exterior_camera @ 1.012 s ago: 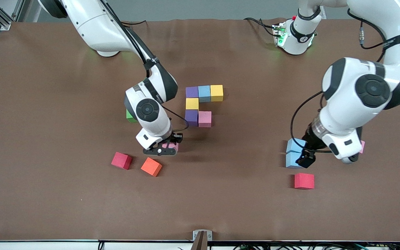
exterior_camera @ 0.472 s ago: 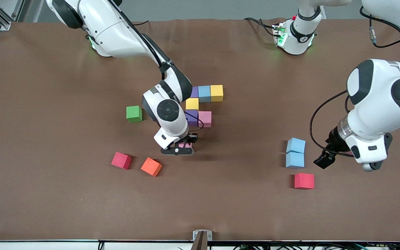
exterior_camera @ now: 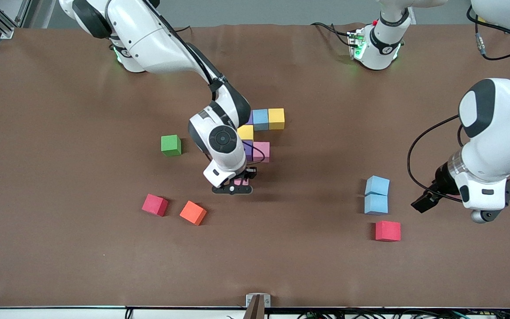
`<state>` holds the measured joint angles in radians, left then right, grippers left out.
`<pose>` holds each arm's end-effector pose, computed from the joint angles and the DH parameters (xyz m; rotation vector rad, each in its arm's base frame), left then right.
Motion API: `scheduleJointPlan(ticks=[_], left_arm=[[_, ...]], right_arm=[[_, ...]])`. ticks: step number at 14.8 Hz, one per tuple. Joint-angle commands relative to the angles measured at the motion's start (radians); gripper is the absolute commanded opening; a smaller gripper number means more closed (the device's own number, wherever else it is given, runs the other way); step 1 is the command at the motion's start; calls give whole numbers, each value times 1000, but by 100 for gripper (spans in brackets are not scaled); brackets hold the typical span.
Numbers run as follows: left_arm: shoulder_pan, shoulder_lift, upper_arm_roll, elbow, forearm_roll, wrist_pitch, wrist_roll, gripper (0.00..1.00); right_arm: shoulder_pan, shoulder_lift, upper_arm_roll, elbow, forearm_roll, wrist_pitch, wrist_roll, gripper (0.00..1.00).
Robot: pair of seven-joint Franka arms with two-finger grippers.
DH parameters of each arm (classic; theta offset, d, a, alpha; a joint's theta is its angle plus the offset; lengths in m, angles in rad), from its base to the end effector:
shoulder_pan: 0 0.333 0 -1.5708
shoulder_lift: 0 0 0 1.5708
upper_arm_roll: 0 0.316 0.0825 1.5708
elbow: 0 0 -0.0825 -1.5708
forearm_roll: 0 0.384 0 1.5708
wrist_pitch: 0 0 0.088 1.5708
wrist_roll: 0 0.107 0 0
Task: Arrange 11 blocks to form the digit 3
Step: 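Grasp the red cube with the left gripper while the right gripper lowers pink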
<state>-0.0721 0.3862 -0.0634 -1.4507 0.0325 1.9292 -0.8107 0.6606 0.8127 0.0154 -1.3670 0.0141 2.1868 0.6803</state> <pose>0.6799 -0.0838 0.4753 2.9298 1.0216 0.1338 0.5762 0.4597 0.2321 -3.1193 0.0269 0.0135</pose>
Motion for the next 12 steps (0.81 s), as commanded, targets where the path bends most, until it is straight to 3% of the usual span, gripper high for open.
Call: scheduleJointPlan(ticks=[1, 12], left_arm=[[21, -1, -10, 18, 20, -30, 67, 100], [-29, 92, -21, -16, 21, -35, 137, 100]], right_arm=[[14, 0, -5, 14, -2, -44, 27, 0], [20, -6, 6, 11, 0, -91, 51, 0]])
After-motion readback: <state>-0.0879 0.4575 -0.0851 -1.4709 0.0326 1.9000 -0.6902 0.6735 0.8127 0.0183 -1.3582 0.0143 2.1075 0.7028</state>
